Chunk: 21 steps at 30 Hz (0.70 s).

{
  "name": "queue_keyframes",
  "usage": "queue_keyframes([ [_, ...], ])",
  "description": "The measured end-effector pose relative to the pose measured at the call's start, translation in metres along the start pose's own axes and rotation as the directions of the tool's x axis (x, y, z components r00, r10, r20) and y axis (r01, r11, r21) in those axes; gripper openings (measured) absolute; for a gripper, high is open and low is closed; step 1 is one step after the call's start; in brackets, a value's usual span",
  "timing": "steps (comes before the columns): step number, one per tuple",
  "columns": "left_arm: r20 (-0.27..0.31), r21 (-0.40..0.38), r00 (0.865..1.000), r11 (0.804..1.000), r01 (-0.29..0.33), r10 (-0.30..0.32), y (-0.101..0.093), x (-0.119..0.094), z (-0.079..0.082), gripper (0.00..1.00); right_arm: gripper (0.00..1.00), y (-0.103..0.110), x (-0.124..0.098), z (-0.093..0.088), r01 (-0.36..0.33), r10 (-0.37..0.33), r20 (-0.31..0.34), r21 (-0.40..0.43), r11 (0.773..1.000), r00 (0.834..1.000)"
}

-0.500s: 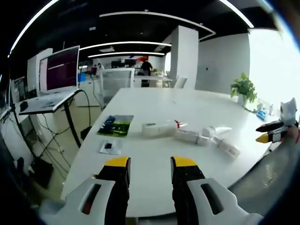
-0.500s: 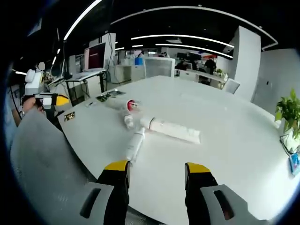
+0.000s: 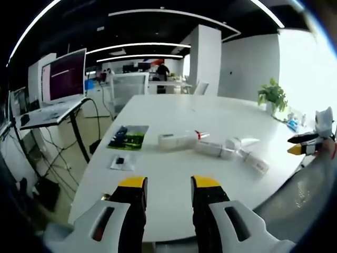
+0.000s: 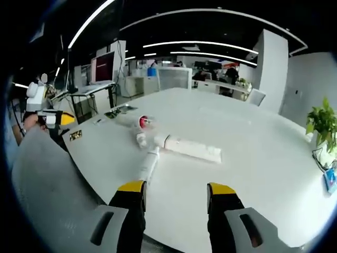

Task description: Arrange the skincare products in the storage area until every visible bottle or jar stands upright without overlapping.

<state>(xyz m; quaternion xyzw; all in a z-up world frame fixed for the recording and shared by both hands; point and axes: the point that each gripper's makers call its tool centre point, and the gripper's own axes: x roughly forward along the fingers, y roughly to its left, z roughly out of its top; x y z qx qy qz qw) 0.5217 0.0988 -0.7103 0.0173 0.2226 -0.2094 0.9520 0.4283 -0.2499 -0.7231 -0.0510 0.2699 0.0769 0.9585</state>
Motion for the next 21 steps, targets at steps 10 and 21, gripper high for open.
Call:
queue_keyframes([
  [10,-0.005,-0.004,1.000,1.000,-0.001,0.001,-0.0017,-0.0014,-0.0005,0.28,0.42,0.0000,-0.0004,-0.0003,0.001,-0.001,0.001,0.003,1.000,1.000],
  [21,-0.003,-0.011,1.000,1.000,-0.001,0.001,-0.0018,-0.0016,-0.0003,0.29,0.41,0.0009,0.0001,-0.0013,-0.004,0.004,-0.006,-0.004,1.000,1.000],
])
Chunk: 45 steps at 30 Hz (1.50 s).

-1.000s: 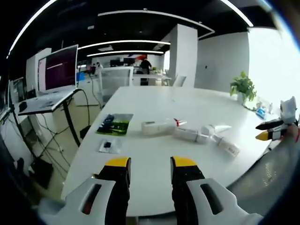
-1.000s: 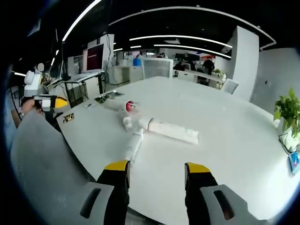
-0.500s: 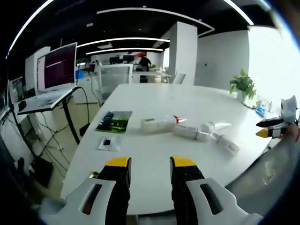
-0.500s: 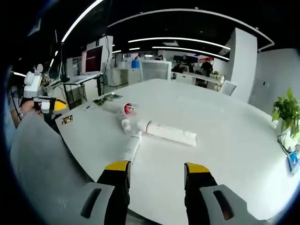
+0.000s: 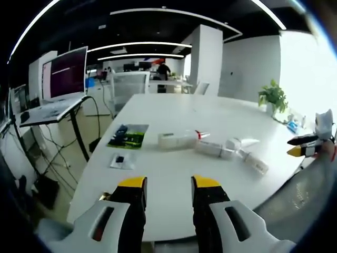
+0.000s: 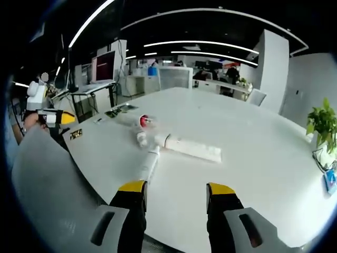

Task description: Arrange the skincare products in the storage area until every visible bottle or jar stands upright without overlapping.

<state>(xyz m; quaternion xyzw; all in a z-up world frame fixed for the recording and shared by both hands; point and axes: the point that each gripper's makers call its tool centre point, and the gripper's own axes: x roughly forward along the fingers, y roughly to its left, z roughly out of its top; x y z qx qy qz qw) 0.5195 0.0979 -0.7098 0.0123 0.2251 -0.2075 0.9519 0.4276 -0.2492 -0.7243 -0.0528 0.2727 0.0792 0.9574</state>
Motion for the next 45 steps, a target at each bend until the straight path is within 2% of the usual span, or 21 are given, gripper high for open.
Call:
queue_keyframes([
  [24,-0.013,0.003,1.000,1.000,0.005,-0.005,0.0000,0.0010,-0.0019,0.29,0.40,-0.0019,-0.0009,0.0015,0.007,-0.007,0.012,0.020,1.000,1.000],
  [30,0.007,-0.014,1.000,1.000,0.007,-0.006,0.0013,0.0008,0.0006,0.30,0.40,-0.0023,-0.0007,0.0010,0.007,-0.007,0.012,0.021,1.000,1.000],
  [36,-0.011,-0.018,1.000,1.000,0.011,-0.011,0.0016,0.0028,-0.0024,0.31,0.40,-0.0071,-0.0023,0.0007,0.021,-0.023,0.024,0.061,0.998,0.999],
  [45,-0.025,0.023,0.999,0.999,0.026,-0.026,-0.0035,0.0040,-0.0034,0.30,0.39,-0.0072,-0.0019,0.0016,0.022,-0.023,0.030,0.041,0.999,0.999],
])
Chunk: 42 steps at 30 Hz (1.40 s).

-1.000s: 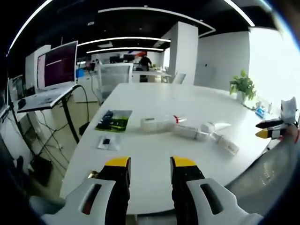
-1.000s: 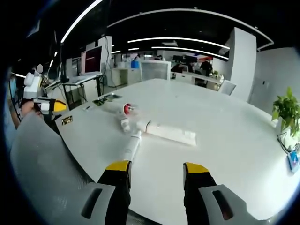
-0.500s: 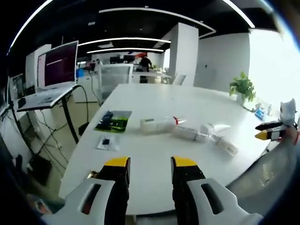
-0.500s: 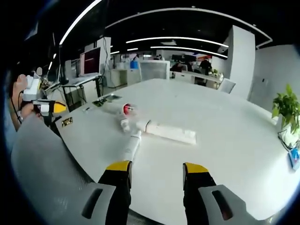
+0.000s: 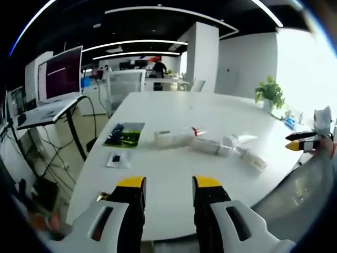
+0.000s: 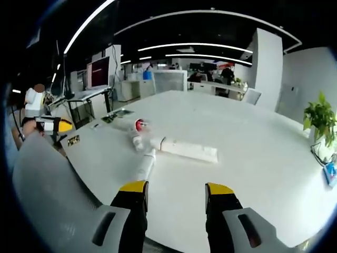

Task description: Arrange the skincare products in the storage area until every visible bottle or jar stands upright without overlapping.

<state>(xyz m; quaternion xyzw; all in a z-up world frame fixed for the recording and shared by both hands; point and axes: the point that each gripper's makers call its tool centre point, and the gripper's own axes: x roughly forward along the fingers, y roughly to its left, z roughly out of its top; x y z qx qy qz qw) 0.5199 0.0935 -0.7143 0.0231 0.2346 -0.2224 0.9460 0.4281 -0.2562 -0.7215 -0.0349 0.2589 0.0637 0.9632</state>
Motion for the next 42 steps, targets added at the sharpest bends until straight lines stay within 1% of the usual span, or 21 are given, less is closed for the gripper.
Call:
queue_keyframes([
  [7,-0.003,-0.011,1.000,1.000,0.005,-0.005,-0.001,0.000,0.000,0.30,0.39,0.002,0.001,0.000,-0.007,0.007,-0.003,-0.018,1.000,1.000],
  [12,0.013,-0.016,1.000,1.000,0.002,-0.001,-0.001,-0.001,0.002,0.31,0.39,0.002,0.001,0.001,-0.005,0.004,-0.001,-0.023,1.000,1.000],
  [15,0.019,-0.010,1.000,1.000,-0.007,0.007,0.000,-0.002,0.003,0.33,0.39,0.002,0.001,0.001,-0.004,0.004,0.001,-0.020,1.000,1.000],
  [18,0.022,0.011,1.000,1.000,-0.020,0.020,0.001,-0.002,0.005,0.37,0.39,0.002,0.001,0.001,-0.008,0.008,0.002,-0.018,1.000,1.000],
  [20,0.030,0.021,0.999,0.999,-0.026,0.026,0.002,-0.002,0.006,0.38,0.39,0.004,0.002,0.000,-0.019,0.019,-0.004,-0.021,1.000,1.000],
  [24,0.042,0.013,0.999,0.999,-0.029,0.028,0.002,-0.004,0.008,0.38,0.39,0.008,0.003,-0.003,-0.039,0.038,-0.024,-0.041,0.998,0.999],
  [30,0.061,0.012,0.997,0.999,-0.037,0.036,0.005,-0.005,0.010,0.39,0.39,0.007,0.000,0.002,-0.020,0.020,-0.006,-0.053,0.998,1.000],
  [31,0.067,0.011,0.997,0.999,-0.041,0.040,0.005,-0.005,0.011,0.39,0.39,0.007,0.000,0.003,-0.018,0.018,-0.002,-0.062,0.998,1.000],
  [33,0.079,-0.004,0.996,0.999,-0.045,0.045,0.007,-0.006,0.012,0.39,0.39,0.010,0.000,0.004,-0.022,0.022,-0.003,-0.105,0.994,1.000],
  [34,0.083,-0.010,0.995,0.999,-0.046,0.046,0.007,-0.006,0.013,0.39,0.39,0.011,-0.001,0.005,-0.022,0.022,-0.002,-0.110,0.994,1.000],
  [37,0.097,-0.015,0.994,0.998,-0.053,0.054,0.008,-0.007,0.015,0.41,0.39,0.011,-0.001,0.008,-0.029,0.030,0.015,-0.096,0.995,0.999],
  [39,0.110,-0.017,0.992,0.998,-0.061,0.062,0.010,-0.008,0.017,0.42,0.39,0.010,-0.001,0.007,-0.029,0.031,0.013,-0.089,0.996,0.999],
  [42,0.123,-0.041,0.989,0.996,-0.074,0.078,0.013,-0.010,0.018,0.43,0.39,0.010,0.000,0.005,-0.035,0.035,0.001,-0.091,0.995,0.999],
])
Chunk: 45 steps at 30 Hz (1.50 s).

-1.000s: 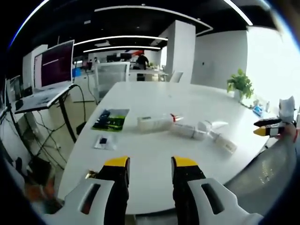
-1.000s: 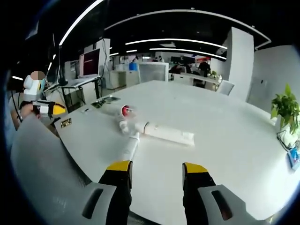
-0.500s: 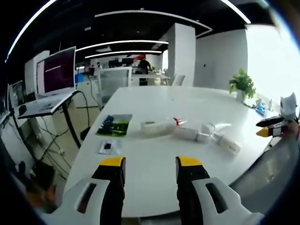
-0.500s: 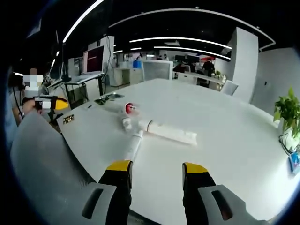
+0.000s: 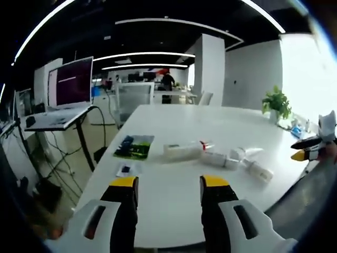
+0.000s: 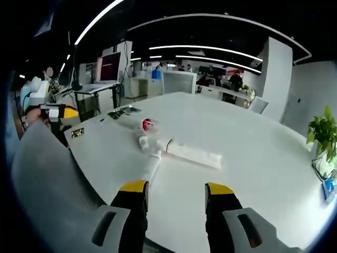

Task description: Arrange the skincare products in the storage area until every visible bottle or jar stands upright without overlapping.

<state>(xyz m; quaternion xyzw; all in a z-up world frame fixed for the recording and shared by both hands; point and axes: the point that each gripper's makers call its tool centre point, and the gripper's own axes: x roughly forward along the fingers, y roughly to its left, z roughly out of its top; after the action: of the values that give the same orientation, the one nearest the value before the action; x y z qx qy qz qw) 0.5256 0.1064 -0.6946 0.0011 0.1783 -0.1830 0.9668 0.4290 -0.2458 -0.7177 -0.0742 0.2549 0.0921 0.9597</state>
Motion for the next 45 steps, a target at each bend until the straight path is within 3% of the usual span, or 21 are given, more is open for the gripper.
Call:
queue_keyframes([
  [5,0.017,-0.016,1.000,1.000,-0.003,0.003,0.001,0.000,0.004,0.43,0.39,-0.002,0.001,-0.004,-0.002,0.003,-0.013,0.035,0.999,1.000],
  [13,0.024,0.002,1.000,1.000,0.013,-0.013,-0.004,0.000,0.009,0.47,0.38,-0.001,0.000,-0.001,0.003,-0.003,-0.003,0.012,1.000,1.000],
  [18,0.023,0.060,1.000,0.998,0.020,-0.021,-0.003,0.003,0.017,0.48,0.38,0.000,0.001,0.000,0.000,0.000,-0.004,0.007,1.000,1.000],
  [31,0.077,0.046,0.997,0.999,0.028,-0.031,-0.004,0.003,0.052,0.50,0.38,-0.002,0.000,0.000,0.007,-0.007,0.001,0.021,1.000,1.000],
  [45,0.168,0.110,0.978,0.988,0.106,-0.124,-0.043,0.040,0.100,0.49,0.37,-0.001,0.000,-0.001,0.010,-0.010,-0.010,0.000,1.000,1.000],
])
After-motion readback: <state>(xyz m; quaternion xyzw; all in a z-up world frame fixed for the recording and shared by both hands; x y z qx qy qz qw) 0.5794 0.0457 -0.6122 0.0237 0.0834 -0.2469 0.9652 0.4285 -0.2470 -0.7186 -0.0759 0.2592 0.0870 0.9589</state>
